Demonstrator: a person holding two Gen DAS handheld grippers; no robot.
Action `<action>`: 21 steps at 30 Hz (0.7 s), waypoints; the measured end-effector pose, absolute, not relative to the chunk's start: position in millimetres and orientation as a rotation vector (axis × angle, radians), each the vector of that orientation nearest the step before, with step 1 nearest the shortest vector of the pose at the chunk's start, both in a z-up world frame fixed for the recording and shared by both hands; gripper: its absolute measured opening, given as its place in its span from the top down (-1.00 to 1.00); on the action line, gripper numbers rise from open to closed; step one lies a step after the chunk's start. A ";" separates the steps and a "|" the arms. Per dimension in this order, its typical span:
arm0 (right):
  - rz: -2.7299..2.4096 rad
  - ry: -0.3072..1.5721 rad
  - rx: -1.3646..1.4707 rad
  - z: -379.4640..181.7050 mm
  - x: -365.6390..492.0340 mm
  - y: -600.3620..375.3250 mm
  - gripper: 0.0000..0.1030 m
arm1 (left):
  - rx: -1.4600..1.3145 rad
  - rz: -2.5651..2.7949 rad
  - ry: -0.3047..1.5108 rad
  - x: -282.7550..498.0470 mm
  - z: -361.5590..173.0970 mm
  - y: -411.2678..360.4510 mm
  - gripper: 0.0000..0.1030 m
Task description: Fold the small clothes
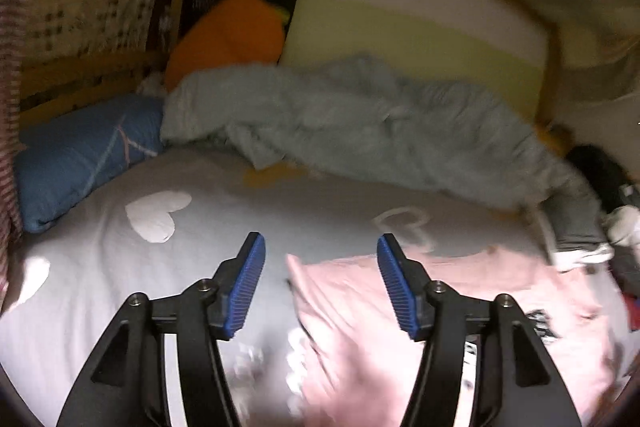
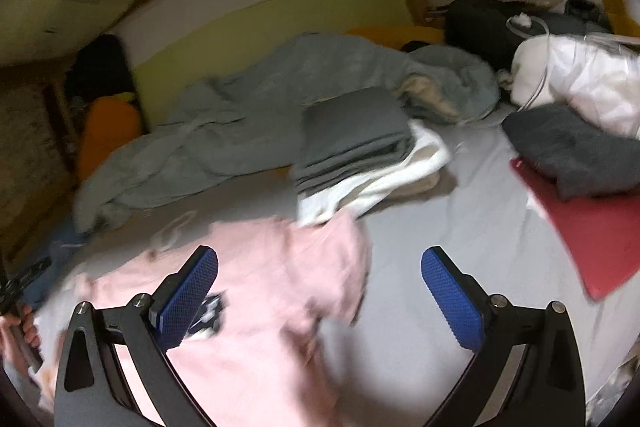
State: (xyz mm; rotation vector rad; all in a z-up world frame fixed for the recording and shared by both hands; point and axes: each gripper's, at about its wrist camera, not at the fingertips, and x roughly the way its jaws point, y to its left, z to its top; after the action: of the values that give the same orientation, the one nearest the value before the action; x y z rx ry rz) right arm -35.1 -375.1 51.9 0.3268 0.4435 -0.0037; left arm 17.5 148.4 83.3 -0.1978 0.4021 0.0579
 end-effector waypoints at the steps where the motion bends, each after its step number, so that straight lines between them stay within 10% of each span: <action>1: 0.014 0.450 0.328 46.1 -49.1 -371.4 -0.86 | -0.209 0.042 0.393 1.3 83.3 143.8 -0.16; 12: 0.075 0.598 0.392 -20.5 -121.0 -344.6 -0.32 | -0.315 -0.019 0.550 -110.3 14.2 82.9 -0.16; 21: -0.036 0.688 0.441 -44.7 -116.1 -356.2 -0.26 | -0.606 0.127 0.696 -137.4 -40.5 106.3 -0.17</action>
State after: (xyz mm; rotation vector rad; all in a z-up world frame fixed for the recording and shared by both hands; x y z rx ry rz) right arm -116.1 -356.2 -44.7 0.4408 0.6879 -0.0360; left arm -137.4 106.3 -40.5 -0.6062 0.6961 0.1272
